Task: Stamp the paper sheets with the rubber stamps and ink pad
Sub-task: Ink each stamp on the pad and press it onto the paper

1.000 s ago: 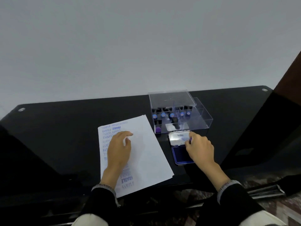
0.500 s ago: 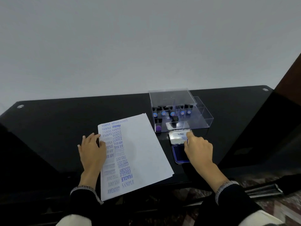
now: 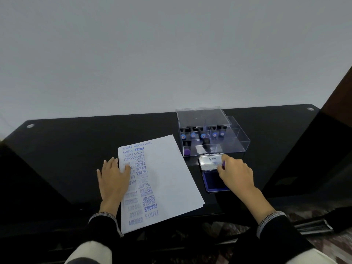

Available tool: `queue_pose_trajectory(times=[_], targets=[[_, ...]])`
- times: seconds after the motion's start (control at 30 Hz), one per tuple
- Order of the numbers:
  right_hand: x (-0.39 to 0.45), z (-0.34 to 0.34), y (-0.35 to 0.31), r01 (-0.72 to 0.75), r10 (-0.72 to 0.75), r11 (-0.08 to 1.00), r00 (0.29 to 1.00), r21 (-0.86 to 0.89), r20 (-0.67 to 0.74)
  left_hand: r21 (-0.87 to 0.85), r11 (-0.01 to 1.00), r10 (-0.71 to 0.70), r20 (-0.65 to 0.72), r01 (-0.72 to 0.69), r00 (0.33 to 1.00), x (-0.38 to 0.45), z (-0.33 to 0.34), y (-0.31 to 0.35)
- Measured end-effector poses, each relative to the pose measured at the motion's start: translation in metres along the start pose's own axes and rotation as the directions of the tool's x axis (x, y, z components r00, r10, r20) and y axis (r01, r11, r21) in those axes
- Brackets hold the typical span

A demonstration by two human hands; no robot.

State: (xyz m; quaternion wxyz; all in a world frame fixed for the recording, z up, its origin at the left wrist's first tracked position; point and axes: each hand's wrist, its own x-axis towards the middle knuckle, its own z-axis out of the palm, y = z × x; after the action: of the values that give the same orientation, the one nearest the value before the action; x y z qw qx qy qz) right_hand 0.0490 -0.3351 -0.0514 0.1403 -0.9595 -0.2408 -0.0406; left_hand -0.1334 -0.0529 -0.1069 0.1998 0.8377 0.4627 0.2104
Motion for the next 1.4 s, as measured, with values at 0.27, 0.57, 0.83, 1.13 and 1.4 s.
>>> queue_pose_trajectory(times=[0.27, 0.57, 0.83, 1.13, 1.4], targets=[[-0.004, -0.012, 0.009, -0.089, -0.004, 0.806, 0.988, 0.586, 0.155, 0.041, 0.999, 0.018, 0.006, -0.018, 1.0, 0.003, 0.002, -0.003], [-0.016, 0.004, 0.015, 0.064, -0.087, 0.791, 0.996, 0.609, 0.009, 0.052, 0.999, 0.013, 0.011, -0.014, 1.0, 0.005, 0.003, -0.003], [-0.012, 0.018, 0.013, 0.073, -0.098, 0.827, 0.995, 0.558, 0.015, 0.06, 0.998, 0.019, 0.015, -0.02, 1.0, 0.005, 0.005, -0.008], [-0.005, 0.022, 0.009, 0.042, -0.075, 0.837, 0.997, 0.546, 0.038, 0.07, 0.997, 0.019, 0.021, -0.021, 1.0, 0.004, 0.006, -0.007], [-0.029, 0.029, 0.013, 0.091, -0.056, 0.919, 0.993, 0.384, -0.101, 0.077, 0.997, 0.019, 0.027, -0.021, 0.999, 0.004, 0.005, -0.006]])
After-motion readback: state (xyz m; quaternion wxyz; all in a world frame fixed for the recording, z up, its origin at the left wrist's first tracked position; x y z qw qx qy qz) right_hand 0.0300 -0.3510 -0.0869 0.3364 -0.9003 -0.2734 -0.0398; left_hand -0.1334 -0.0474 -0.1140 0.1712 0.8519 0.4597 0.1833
